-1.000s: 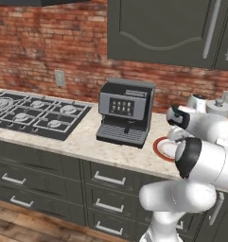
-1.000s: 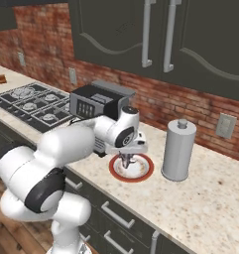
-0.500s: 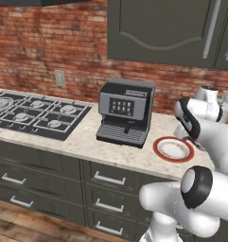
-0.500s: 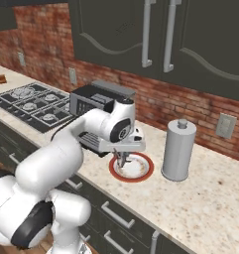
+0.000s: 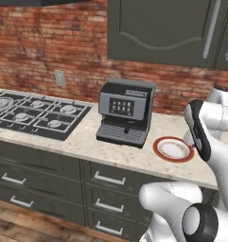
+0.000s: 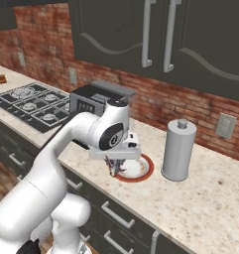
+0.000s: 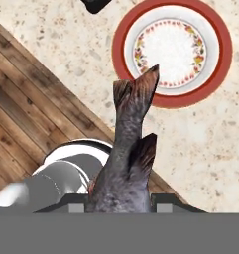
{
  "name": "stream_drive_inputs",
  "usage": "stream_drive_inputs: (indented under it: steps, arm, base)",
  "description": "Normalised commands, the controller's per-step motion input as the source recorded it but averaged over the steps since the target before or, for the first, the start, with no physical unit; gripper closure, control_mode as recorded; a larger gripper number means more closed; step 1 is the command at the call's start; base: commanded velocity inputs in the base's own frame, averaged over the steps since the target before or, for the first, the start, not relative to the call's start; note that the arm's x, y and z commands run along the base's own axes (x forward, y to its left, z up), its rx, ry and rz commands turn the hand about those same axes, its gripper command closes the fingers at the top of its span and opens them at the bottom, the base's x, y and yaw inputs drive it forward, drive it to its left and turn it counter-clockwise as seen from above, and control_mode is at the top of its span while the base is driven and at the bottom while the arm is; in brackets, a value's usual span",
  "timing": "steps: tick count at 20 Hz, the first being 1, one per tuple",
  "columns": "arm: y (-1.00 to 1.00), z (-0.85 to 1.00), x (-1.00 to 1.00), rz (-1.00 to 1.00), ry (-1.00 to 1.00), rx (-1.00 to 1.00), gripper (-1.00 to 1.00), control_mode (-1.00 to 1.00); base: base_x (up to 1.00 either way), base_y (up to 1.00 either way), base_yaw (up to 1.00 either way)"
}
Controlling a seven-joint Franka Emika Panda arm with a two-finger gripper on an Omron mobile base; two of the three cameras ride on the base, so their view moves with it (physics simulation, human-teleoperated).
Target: Pick up the knife from the drawer and place it on the cutting board. Then place the meat from the plate to the cutting board.
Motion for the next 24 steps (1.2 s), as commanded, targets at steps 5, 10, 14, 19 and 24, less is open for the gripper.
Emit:
stream_drive_inputs:
  steps: [5, 10, 14, 19, 24]
  arm:
    - [0.16, 0.45, -0.64, 0.0, 0.0, -0.01, 1.0, -1.0]
    - [0.36, 0.14, -0.77, 0.0, 0.0, -0.05, 1.0, -1.0]
    - [0.34, 0.27, -0.57, 0.01, 0.0, -0.06, 1.0, -1.0]
    - [0.1, 0.53, -0.53, 0.04, 0.0, -0.02, 1.0, -1.0]
    - [0.08, 0.63, -0.46, 0.06, 0.0, -0.02, 1.0, -1.0]
  base:
    - [0.0, 0.0, 0.0]
    - [0.0, 0.0, 0.0]
    - [0.0, 0.0, 0.0]
    - [0.0, 0.0, 0.0]
    - [0.0, 0.0, 0.0]
